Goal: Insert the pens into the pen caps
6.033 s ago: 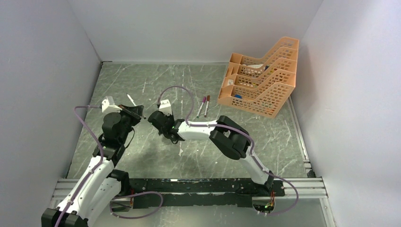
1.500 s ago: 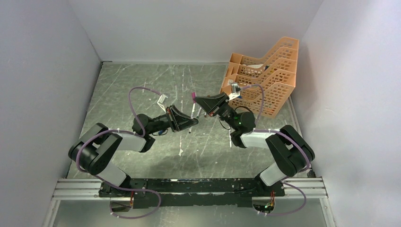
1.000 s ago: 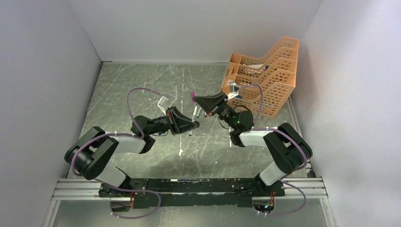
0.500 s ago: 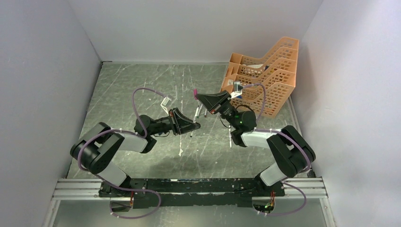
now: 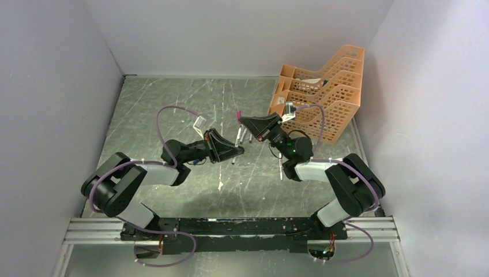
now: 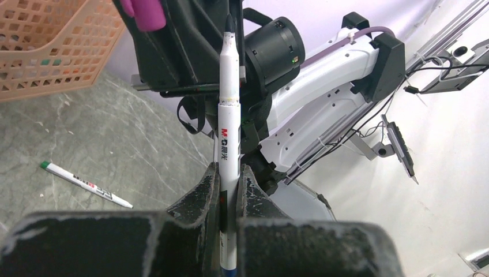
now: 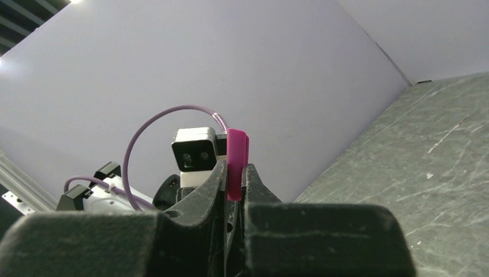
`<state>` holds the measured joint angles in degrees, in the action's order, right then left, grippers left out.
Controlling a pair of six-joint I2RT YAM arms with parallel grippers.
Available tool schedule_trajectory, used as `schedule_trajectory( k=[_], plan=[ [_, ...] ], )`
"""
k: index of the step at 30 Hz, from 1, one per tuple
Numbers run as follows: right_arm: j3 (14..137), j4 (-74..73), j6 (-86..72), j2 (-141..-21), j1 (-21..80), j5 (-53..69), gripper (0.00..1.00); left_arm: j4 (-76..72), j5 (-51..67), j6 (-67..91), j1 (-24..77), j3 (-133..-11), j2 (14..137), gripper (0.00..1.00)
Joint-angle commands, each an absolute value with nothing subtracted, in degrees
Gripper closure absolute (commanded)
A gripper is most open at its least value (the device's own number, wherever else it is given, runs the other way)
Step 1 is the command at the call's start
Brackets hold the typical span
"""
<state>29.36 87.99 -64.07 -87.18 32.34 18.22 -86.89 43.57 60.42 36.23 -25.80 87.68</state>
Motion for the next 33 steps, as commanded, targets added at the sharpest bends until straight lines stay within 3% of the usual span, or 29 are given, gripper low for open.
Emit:
schedule_trajectory(
  k=[1, 33],
  plan=[
    [28.2, 104.4, -63.8, -85.5, 32.0, 17.7, 1.00, -96.4, 42.9, 59.4, 36.6, -27.2, 86.6, 0.93],
    [27.5, 104.4, -64.0, -83.3, 32.0, 18.0, 1.00, -97.6, 43.0, 60.8, 36.6, -28.2, 89.8, 0.93]
  ],
)
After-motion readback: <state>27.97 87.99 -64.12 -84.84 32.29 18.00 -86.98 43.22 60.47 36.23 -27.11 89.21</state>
